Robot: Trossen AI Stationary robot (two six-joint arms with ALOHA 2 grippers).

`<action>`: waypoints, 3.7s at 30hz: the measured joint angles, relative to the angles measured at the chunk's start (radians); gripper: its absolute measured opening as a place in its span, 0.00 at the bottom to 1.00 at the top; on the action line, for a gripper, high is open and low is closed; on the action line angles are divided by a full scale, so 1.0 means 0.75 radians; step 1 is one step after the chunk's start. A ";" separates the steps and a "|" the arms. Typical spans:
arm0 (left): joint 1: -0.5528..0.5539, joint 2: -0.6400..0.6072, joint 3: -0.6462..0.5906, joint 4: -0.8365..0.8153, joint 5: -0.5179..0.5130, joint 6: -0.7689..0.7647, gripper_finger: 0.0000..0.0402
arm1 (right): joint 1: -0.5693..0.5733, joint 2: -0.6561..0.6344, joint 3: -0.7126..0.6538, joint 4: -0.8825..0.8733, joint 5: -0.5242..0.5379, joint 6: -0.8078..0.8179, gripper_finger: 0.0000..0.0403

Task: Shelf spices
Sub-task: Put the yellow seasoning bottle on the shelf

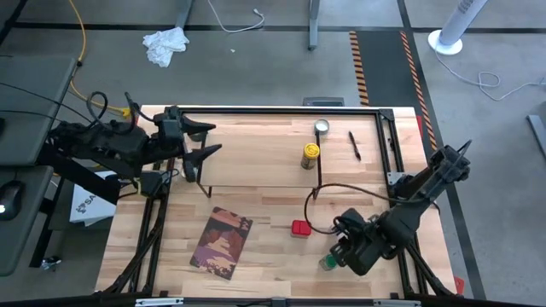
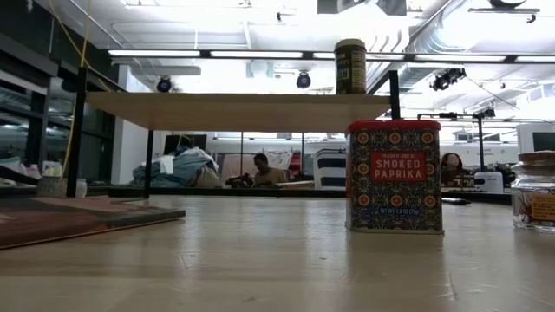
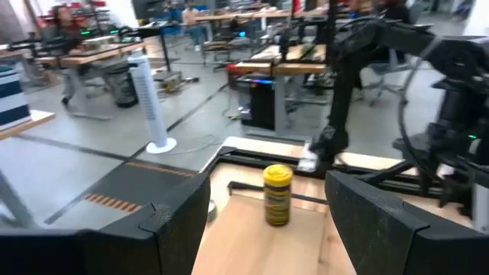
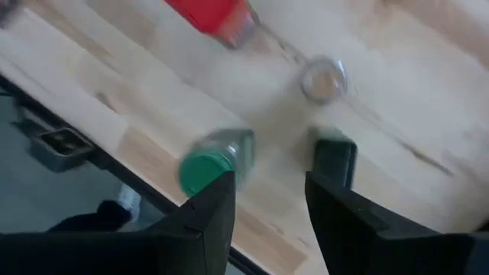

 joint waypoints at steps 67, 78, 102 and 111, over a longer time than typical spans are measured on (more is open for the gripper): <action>0.359 0.158 -0.131 -0.213 0.550 -0.380 0.64 | -0.097 0.136 -0.064 -0.171 -0.240 0.011 0.76; 0.361 0.158 -0.131 -0.217 0.383 -0.171 0.64 | -0.430 -0.045 0.026 -0.397 0.327 -0.002 0.48; 0.618 -0.006 -0.130 -0.282 0.217 0.165 0.64 | -0.847 -0.003 0.023 0.122 0.607 -0.383 0.00; 0.650 -0.087 -0.130 -0.384 0.243 0.081 0.64 | -0.855 0.085 0.023 0.411 0.522 -0.668 0.00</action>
